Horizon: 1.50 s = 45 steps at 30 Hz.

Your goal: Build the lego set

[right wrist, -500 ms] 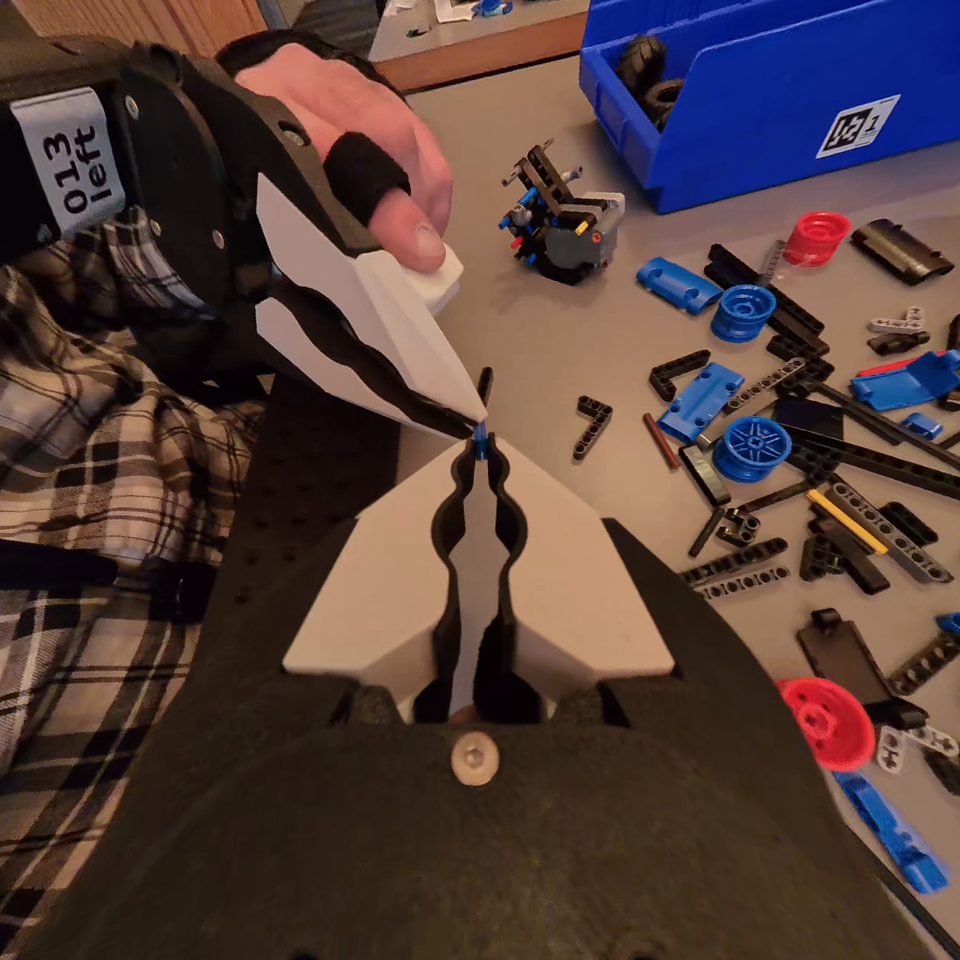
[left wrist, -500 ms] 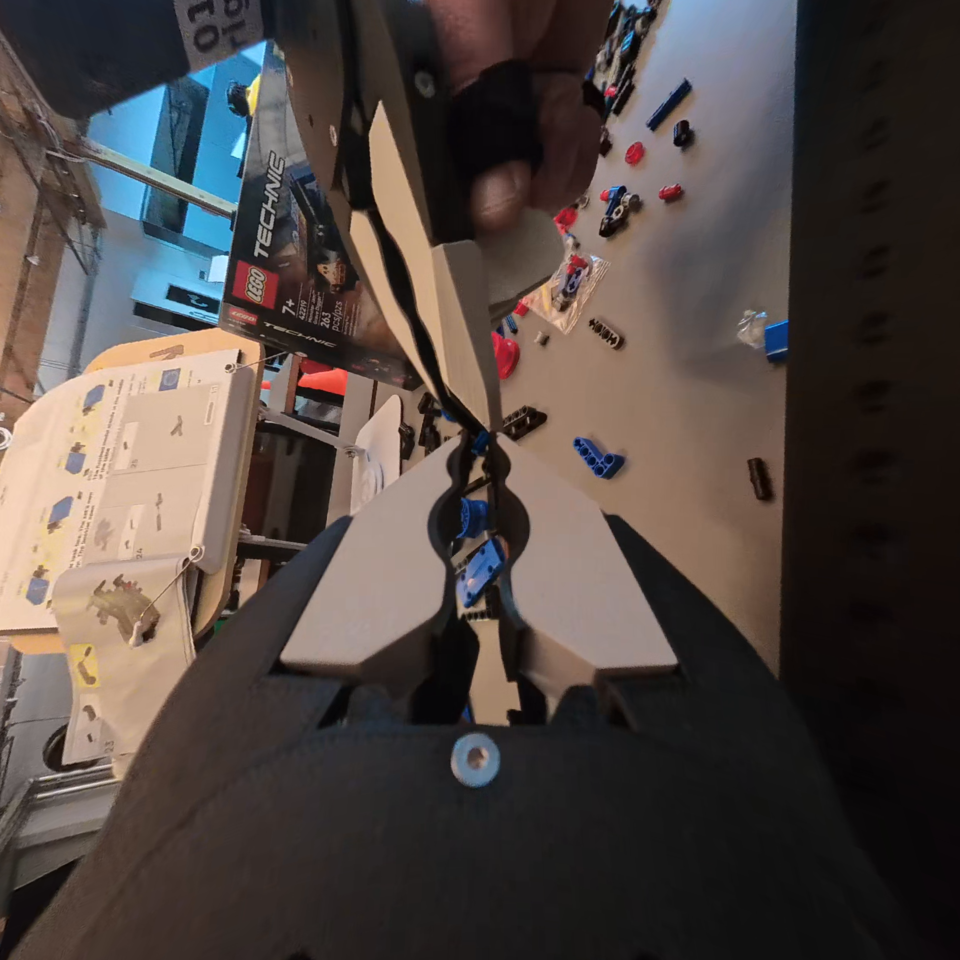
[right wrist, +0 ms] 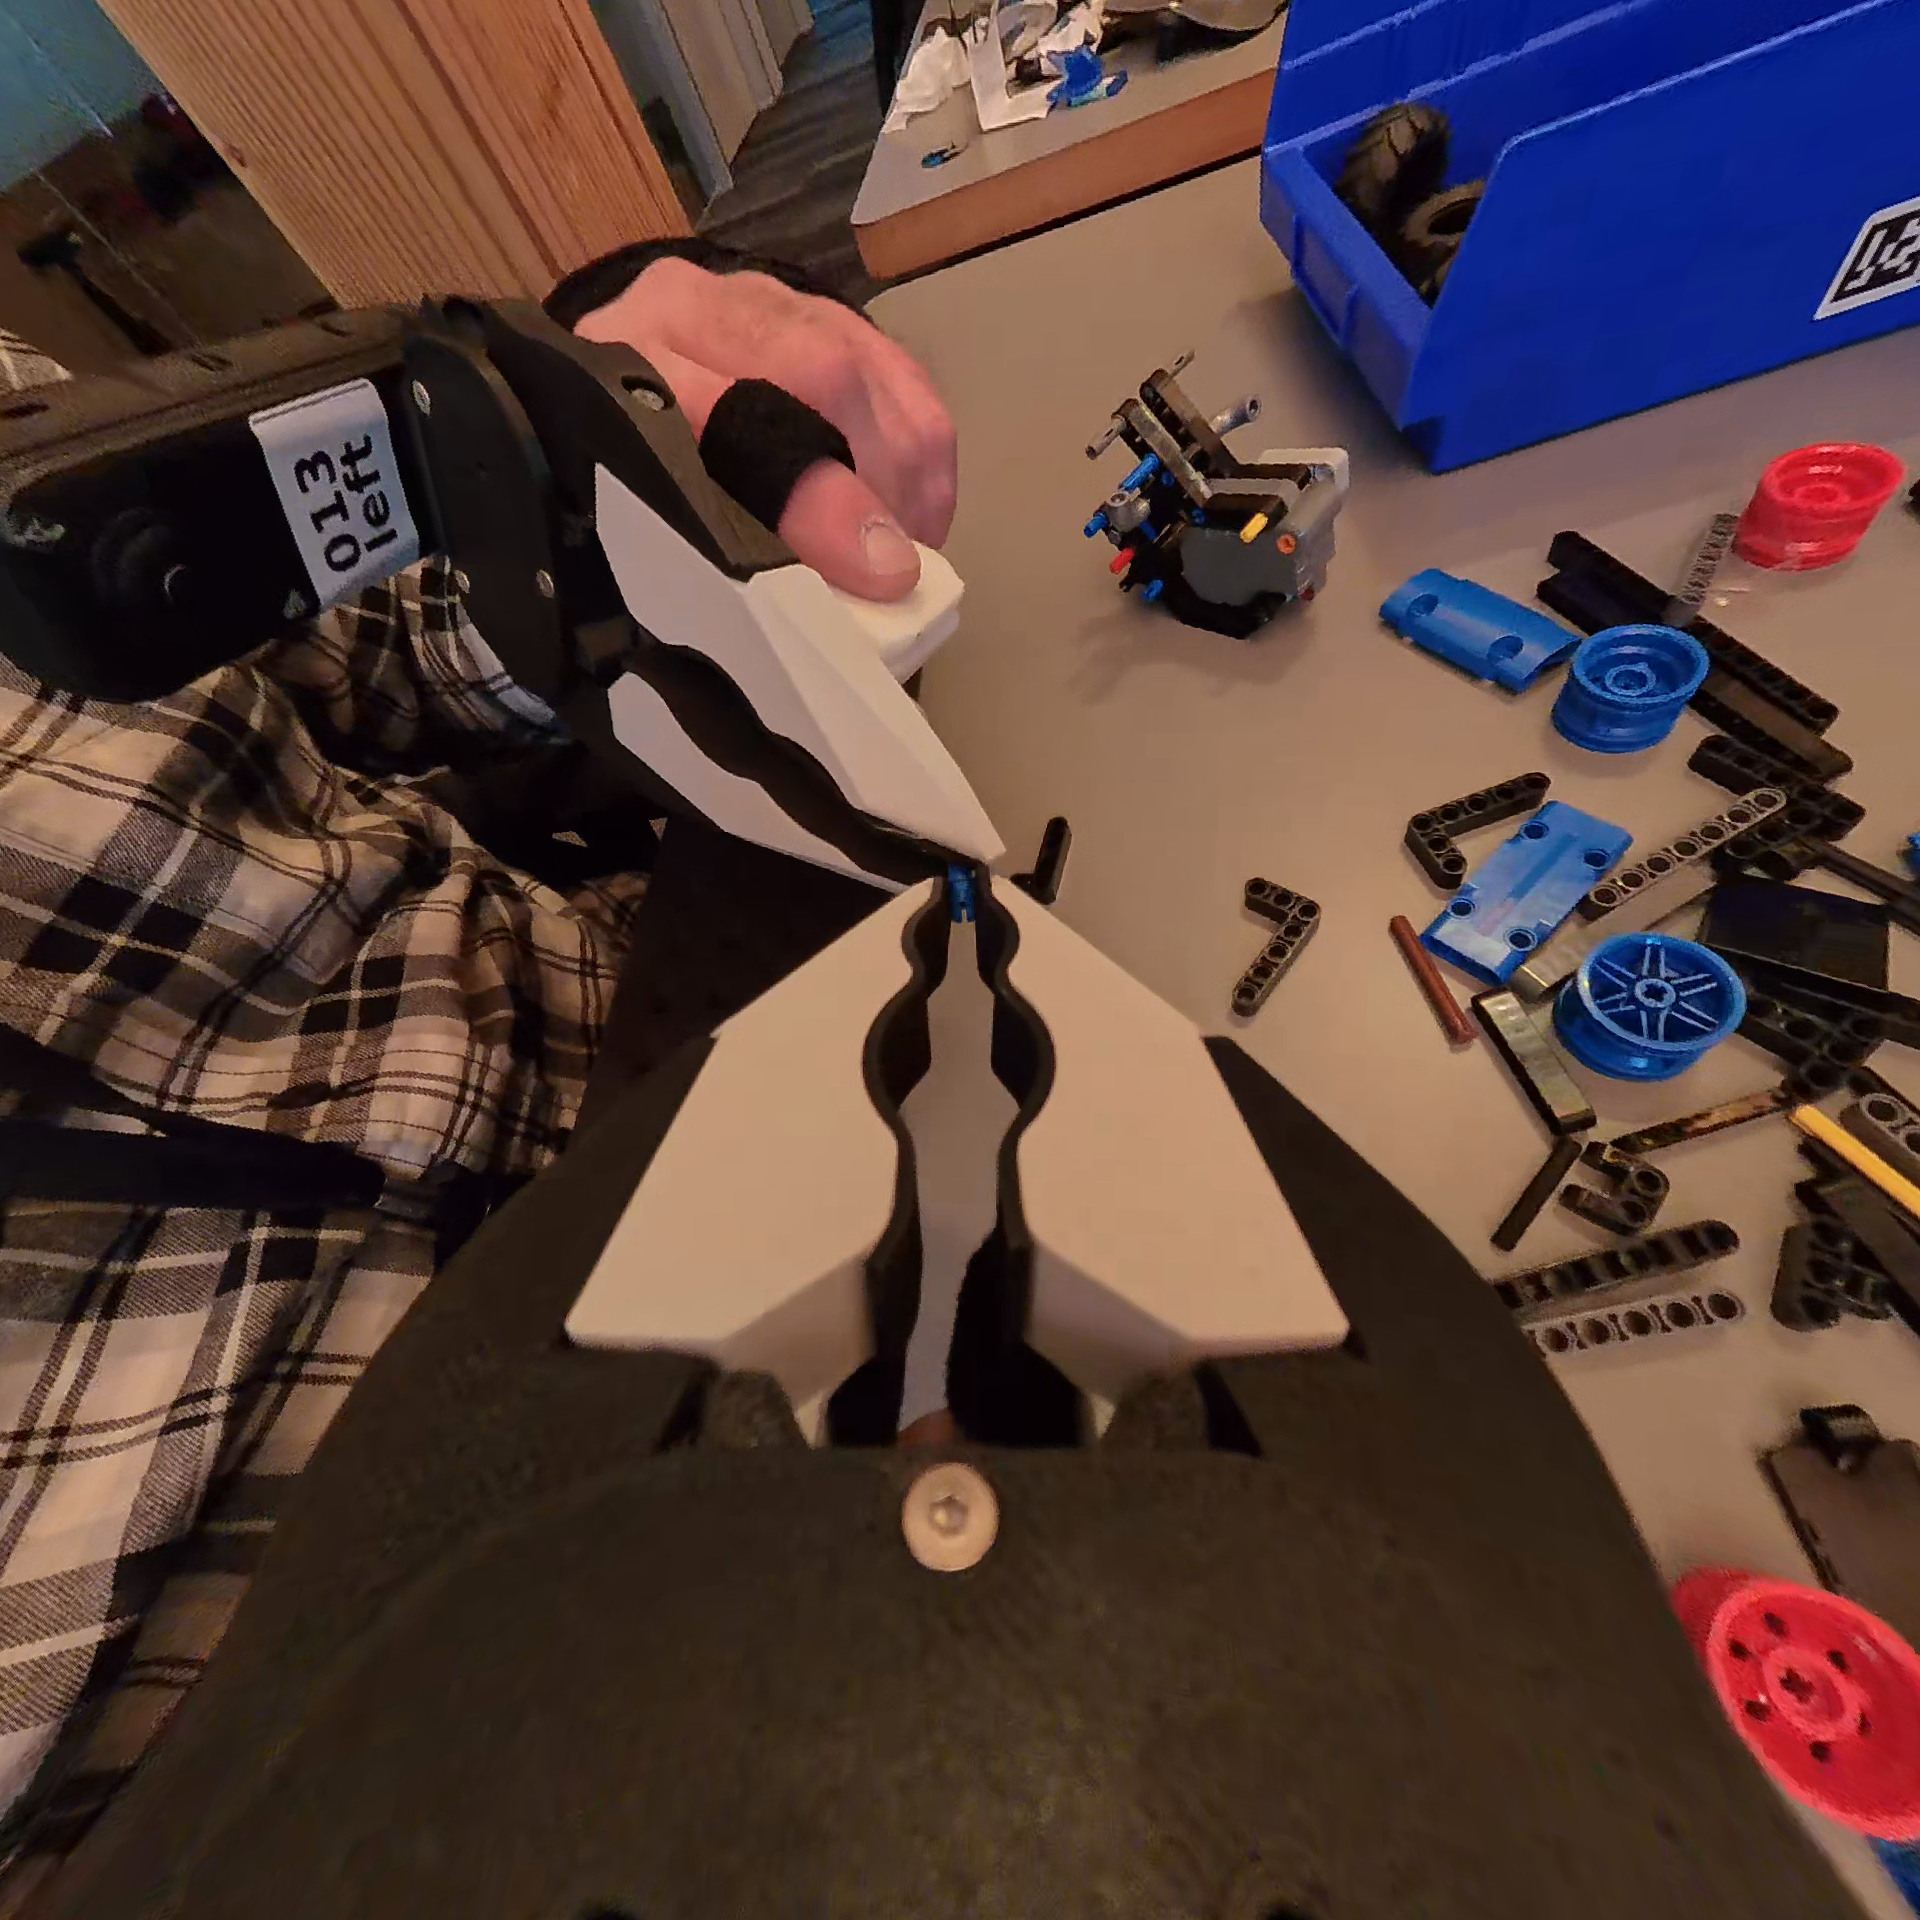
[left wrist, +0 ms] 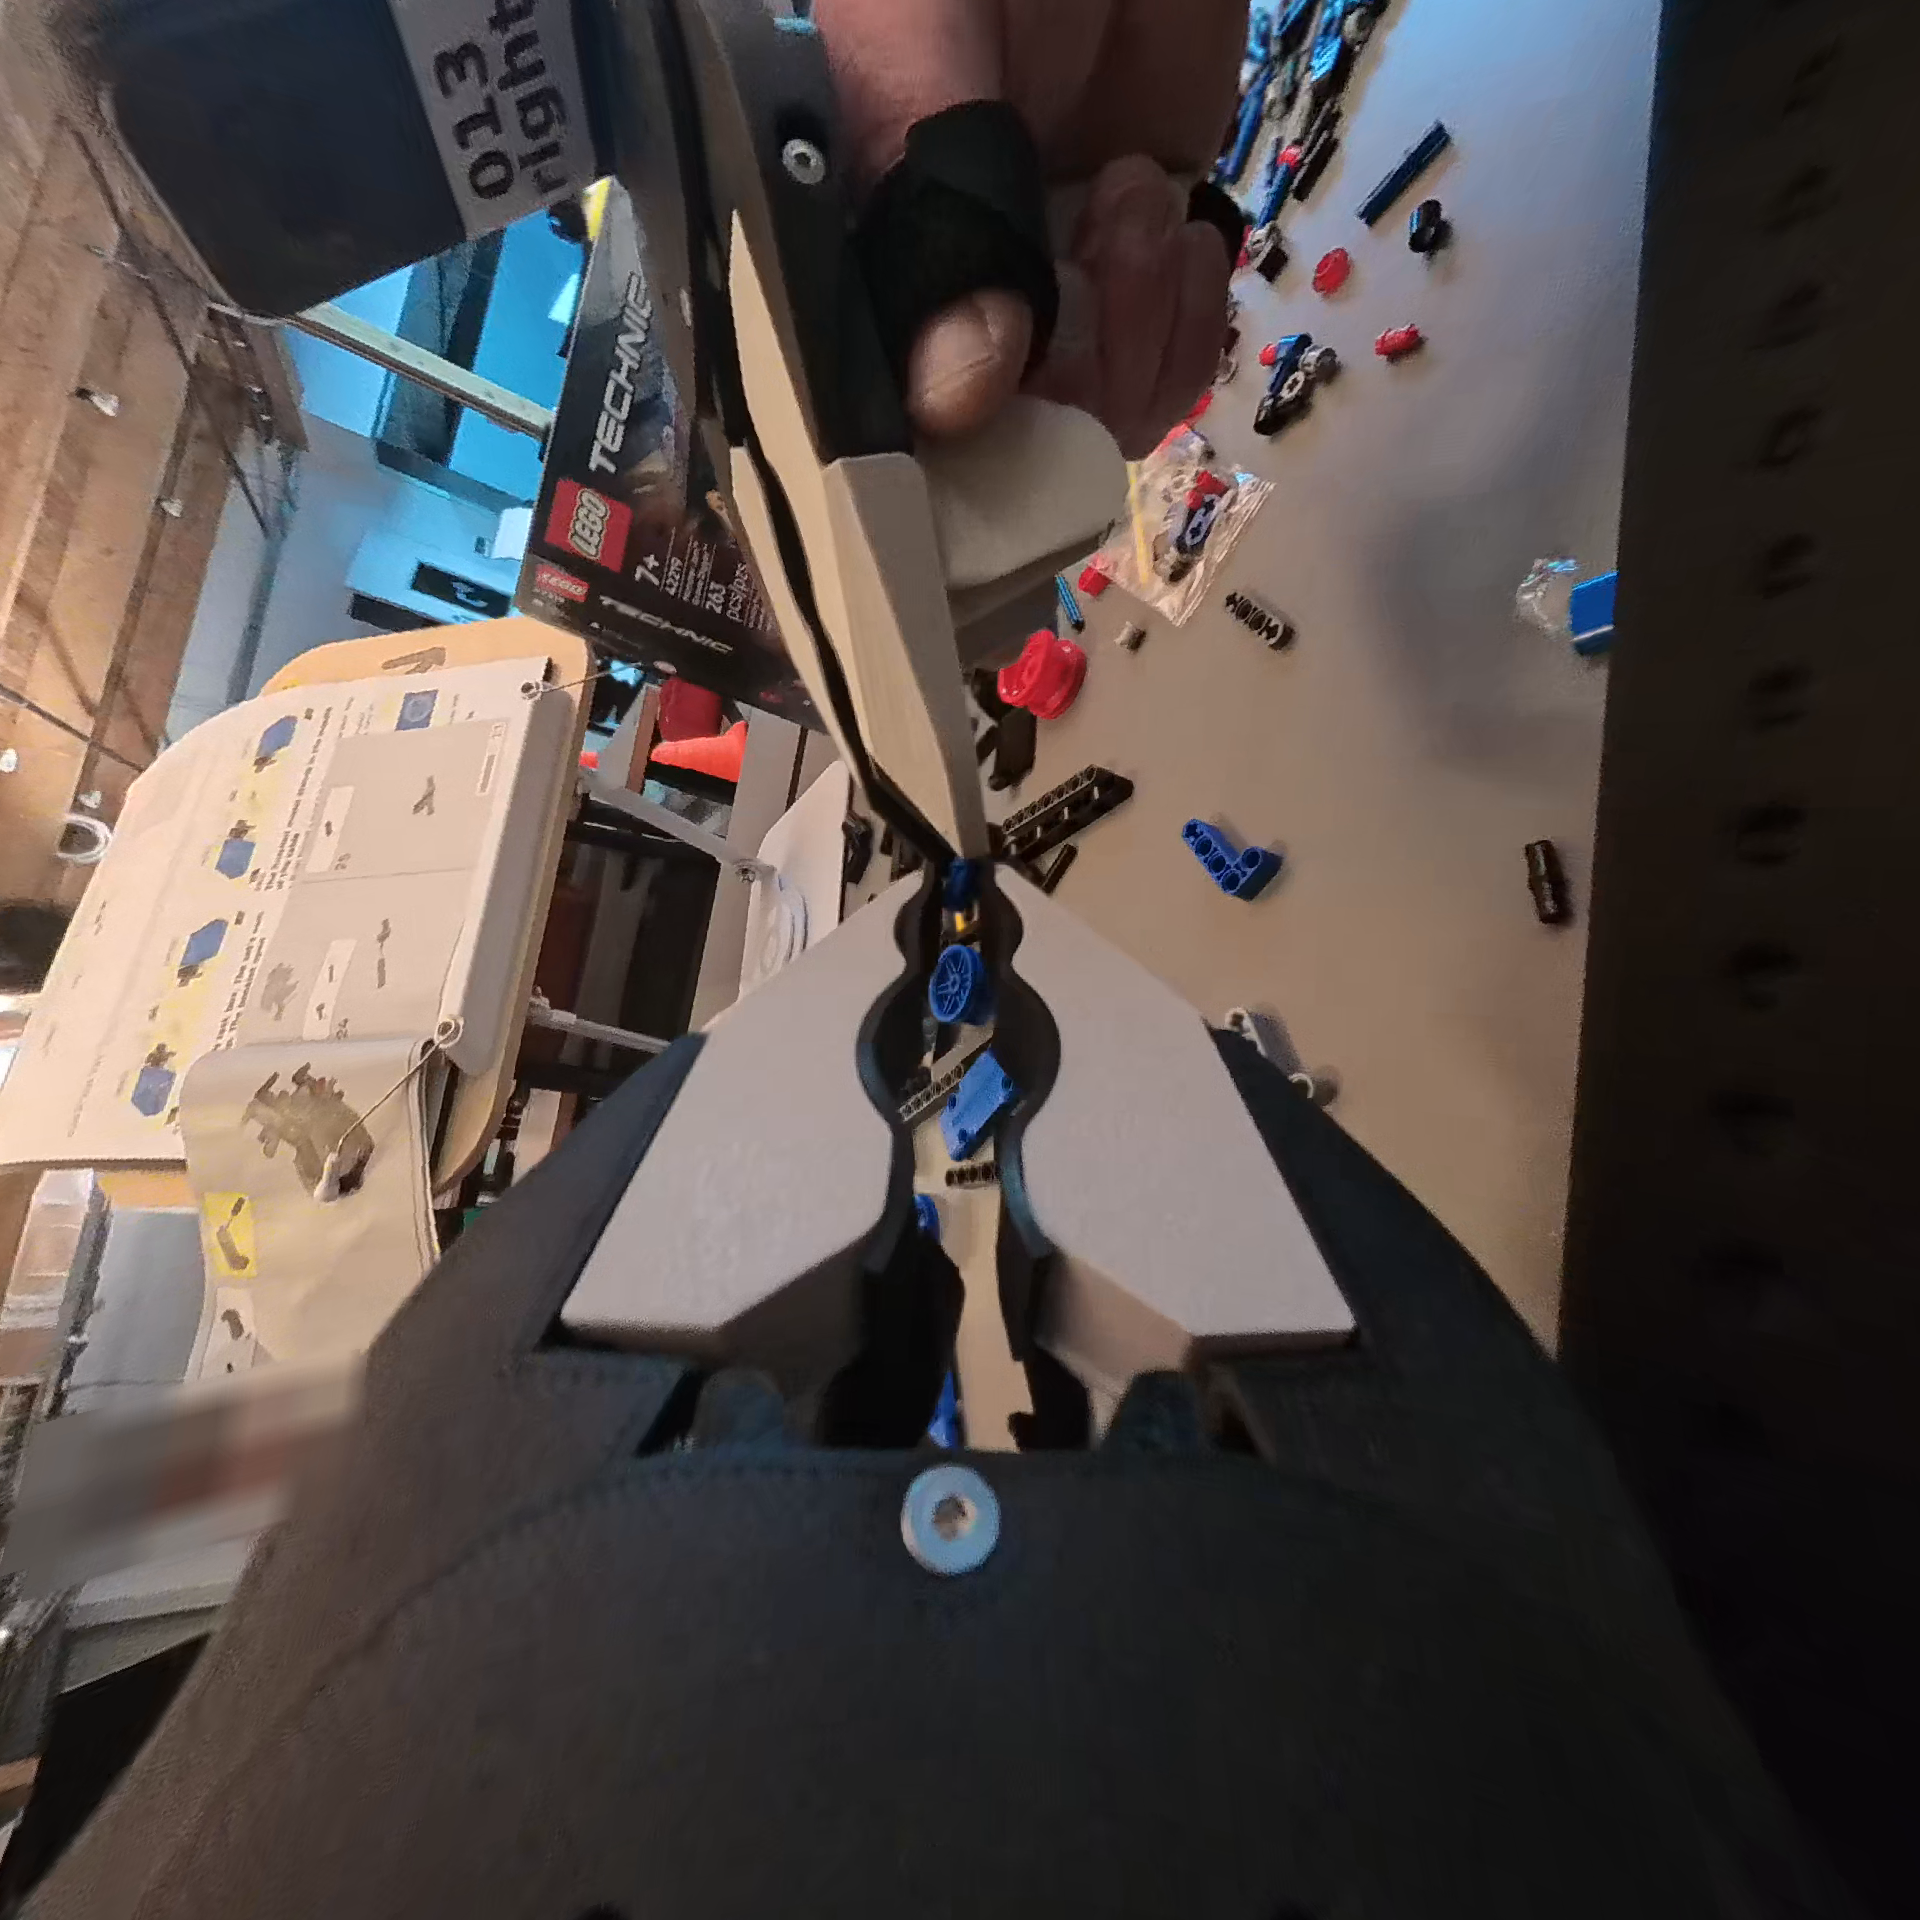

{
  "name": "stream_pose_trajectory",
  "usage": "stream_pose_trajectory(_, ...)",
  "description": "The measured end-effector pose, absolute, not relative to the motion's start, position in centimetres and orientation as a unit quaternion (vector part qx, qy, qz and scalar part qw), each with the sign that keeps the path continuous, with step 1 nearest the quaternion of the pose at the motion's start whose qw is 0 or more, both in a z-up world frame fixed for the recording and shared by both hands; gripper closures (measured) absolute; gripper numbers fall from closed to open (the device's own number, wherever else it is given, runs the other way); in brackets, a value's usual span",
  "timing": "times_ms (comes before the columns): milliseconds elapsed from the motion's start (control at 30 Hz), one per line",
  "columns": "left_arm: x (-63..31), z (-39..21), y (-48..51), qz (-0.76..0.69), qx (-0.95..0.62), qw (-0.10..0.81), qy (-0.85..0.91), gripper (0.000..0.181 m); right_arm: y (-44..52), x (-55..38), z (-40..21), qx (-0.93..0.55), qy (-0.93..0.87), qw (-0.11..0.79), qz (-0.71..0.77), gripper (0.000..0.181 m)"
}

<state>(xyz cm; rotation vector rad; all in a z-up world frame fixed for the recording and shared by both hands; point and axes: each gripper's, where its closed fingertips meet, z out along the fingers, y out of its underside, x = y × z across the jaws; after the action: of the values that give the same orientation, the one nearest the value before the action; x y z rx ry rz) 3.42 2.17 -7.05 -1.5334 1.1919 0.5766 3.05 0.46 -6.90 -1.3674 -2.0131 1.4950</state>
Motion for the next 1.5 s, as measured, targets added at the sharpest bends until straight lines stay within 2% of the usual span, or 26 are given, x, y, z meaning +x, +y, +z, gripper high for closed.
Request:
stream_pose_trajectory(300, 2.4, -5.5, 2.1, 0.192, -0.655, 0.605, 0.411, 0.179, 0.4, 1.8, -5.0, -0.478, -0.659, 0.151, 0.560, 0.177)
stream_pose_trajectory(633, 2.0, -4.4, 1.9, 0.168, -0.650, 0.637, 0.379, 0.179, 0.8, 1.9, -4.3, -0.473, -0.650, 0.165, 0.572, 0.172)
stream_pose_trajectory(900, 2.4, -4.9, 2.0, 0.168, -0.652, 0.630, 0.387, 0.179, 0.1, 1.5, -4.3, -0.460, -0.659, 0.170, 0.571, 0.181)
stream_pose_trajectory(1100, 2.2, -5.7, 1.8, 0.154, -0.668, 0.623, 0.376, 0.179, 0.2, 0.9, -4.9, -0.457, -0.684, 0.195, 0.534, 0.181)
stream_pose_trajectory(1167, 2.0, -5.7, 1.8, 0.158, -0.668, 0.624, 0.373, 0.179, 0.6, 0.8, -5.0, -0.464, -0.678, 0.199, 0.534, 0.174)
stream_pose_trajectory(1500, 1.9, -5.7, 1.9, 0.213, -0.655, 0.613, 0.388, 0.179, 0.6, 1.2, -4.9, -0.473, -0.668, 0.183, 0.545, 0.173)
